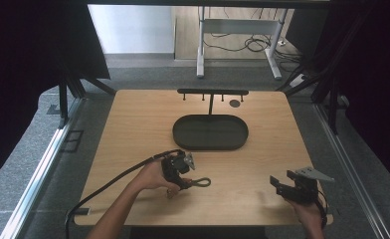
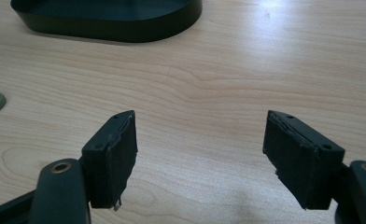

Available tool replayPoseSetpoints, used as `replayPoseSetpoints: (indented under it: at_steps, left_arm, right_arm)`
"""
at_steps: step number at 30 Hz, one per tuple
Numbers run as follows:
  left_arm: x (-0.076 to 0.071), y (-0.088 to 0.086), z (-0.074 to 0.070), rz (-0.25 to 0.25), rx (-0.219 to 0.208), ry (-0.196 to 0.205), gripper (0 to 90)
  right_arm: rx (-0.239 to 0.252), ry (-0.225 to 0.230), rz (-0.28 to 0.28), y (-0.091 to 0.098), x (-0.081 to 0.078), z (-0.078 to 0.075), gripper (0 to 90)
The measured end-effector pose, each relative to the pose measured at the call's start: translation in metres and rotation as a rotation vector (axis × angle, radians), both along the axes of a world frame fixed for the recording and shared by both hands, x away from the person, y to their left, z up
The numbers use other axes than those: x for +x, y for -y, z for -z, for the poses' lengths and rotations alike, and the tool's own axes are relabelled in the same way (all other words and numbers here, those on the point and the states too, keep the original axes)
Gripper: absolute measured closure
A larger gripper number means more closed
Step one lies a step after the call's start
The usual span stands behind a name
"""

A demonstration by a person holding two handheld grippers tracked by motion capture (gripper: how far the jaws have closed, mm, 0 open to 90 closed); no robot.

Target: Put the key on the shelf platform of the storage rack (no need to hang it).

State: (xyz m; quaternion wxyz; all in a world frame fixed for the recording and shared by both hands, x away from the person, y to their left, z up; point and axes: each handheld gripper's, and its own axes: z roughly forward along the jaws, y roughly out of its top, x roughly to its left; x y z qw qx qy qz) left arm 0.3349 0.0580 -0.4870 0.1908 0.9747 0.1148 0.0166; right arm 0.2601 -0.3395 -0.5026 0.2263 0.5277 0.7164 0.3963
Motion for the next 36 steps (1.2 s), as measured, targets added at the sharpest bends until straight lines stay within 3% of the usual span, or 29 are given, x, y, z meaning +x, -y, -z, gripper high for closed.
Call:
replayPoseSetpoints:
  at_steps: [13, 18, 25, 32, 36]
  left_arm:
    - [0.005, 0.007, 0.019, 0.015, 0.068, -0.01, 45.8]
    - [0.006, 0.007, 0.019, 0.017, 0.047, -0.036, 52.2]
    - [0.007, 0.006, 0.017, 0.01, 0.058, -0.046, 65.0]
    - [0.008, 0.004, 0.013, -0.001, 0.074, -0.05, 66.7]
    - [0.01, -0.005, -0.005, -0.007, 0.014, -0.055, 66.8]
  right_arm:
    - [-0.001, -0.005, -0.001, -0.001, 0.0, 0.001, 26.4]
    - [-0.003, -0.001, 0.002, -0.001, 0.0, 0.001, 26.6]
    - [-0.005, 0.001, 0.0, -0.002, 0.001, 0.001, 26.7]
    - [-0.002, 0.007, 0.003, -0.002, 0.0, 0.0, 26.8]
    - [0.0, 0.009, 0.008, 0.0, 0.0, 0.0, 26.9]
